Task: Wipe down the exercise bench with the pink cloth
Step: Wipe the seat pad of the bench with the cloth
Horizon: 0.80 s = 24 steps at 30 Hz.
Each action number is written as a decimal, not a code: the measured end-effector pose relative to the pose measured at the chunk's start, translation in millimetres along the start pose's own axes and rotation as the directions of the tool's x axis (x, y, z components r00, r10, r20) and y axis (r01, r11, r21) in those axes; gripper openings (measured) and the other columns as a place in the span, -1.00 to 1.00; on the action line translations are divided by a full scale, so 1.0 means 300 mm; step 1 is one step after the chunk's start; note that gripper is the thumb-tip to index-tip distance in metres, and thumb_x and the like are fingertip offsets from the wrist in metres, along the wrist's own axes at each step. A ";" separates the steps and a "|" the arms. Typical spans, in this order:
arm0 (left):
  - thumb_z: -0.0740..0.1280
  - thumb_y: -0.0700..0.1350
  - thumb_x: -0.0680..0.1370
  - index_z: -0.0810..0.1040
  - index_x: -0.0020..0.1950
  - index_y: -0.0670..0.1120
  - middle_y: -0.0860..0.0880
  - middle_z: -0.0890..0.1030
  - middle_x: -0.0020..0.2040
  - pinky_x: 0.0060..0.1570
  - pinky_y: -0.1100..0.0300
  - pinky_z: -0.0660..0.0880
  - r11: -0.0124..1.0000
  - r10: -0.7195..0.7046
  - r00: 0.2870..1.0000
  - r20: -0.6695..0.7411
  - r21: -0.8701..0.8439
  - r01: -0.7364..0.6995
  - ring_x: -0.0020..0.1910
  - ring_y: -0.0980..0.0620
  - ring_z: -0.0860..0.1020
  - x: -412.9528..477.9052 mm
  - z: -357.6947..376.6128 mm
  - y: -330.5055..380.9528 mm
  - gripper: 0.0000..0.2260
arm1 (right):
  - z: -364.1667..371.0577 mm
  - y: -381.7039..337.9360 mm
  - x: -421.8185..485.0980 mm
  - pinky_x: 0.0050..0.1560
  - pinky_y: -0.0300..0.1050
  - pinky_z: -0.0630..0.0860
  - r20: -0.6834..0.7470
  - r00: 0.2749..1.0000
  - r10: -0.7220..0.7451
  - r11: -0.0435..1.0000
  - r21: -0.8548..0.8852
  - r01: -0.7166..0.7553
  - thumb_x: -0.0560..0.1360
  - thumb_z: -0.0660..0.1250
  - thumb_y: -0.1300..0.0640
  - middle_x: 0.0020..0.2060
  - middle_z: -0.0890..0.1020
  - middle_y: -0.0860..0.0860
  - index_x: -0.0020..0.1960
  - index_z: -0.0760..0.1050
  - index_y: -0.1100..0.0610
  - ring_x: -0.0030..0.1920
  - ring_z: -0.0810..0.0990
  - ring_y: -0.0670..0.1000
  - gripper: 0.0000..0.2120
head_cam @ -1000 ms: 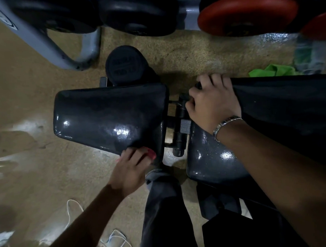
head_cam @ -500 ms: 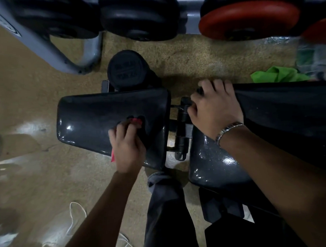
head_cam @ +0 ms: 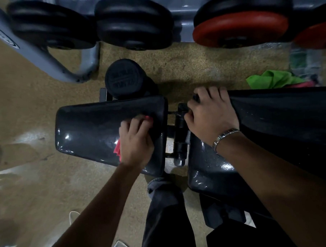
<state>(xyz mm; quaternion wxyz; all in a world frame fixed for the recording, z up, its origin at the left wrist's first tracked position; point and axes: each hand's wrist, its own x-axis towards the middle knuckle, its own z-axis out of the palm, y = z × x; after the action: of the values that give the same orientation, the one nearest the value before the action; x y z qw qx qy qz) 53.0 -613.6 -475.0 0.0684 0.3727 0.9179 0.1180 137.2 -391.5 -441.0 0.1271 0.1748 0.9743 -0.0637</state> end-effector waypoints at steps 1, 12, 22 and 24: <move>0.18 -0.21 0.48 0.67 0.15 -0.11 -0.12 0.61 0.23 -0.03 0.05 0.33 0.989 0.141 0.988 0.058 0.047 -0.143 -0.01 -0.18 0.44 -0.025 -0.009 -0.019 -0.65 | 0.000 0.000 -0.001 0.34 0.26 0.30 -0.001 1.000 0.000 1.000 0.002 0.000 0.53 0.22 -0.07 0.22 0.52 0.16 0.04 0.65 0.12 0.19 0.45 0.28 -0.66; 0.17 -0.25 0.51 0.64 0.14 -0.09 -0.11 0.62 0.16 -0.01 -0.11 0.41 0.995 -0.096 0.995 -0.040 0.037 0.097 0.02 -0.23 0.44 0.116 -0.036 -0.040 -0.68 | -0.002 0.004 -0.001 0.33 0.26 0.32 0.001 1.000 0.002 1.000 0.019 -0.002 0.53 0.23 -0.07 0.20 0.53 0.16 0.05 0.64 0.13 0.18 0.46 0.27 -0.67; 0.20 -0.25 0.50 0.60 0.14 -0.05 -0.11 0.62 0.18 -0.02 -0.10 0.44 0.996 0.034 0.999 0.033 0.087 -0.036 0.05 -0.23 0.47 0.175 -0.039 -0.039 -0.70 | -0.003 0.003 0.003 0.34 0.27 0.32 0.001 1.000 0.009 0.999 0.037 -0.009 0.52 0.26 -0.07 0.21 0.52 0.15 0.04 0.65 0.13 0.19 0.46 0.28 -0.68; 0.15 -0.19 0.55 0.63 0.15 -0.08 -0.13 0.62 0.19 0.02 -0.11 0.43 0.993 0.007 1.000 0.027 0.118 -0.010 0.06 -0.27 0.49 0.248 -0.005 0.038 -0.70 | -0.003 0.006 0.001 0.36 0.27 0.30 -0.005 1.000 0.015 0.999 0.038 -0.014 0.53 0.24 -0.06 0.20 0.51 0.15 0.06 0.65 0.12 0.20 0.45 0.27 -0.68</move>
<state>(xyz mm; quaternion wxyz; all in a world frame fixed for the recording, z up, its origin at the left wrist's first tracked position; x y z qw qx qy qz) 7.2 -553.7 -473.3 0.0576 0.3816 0.9207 0.0589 137.4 -389.7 -440.4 0.1214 0.1844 0.9720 -0.0808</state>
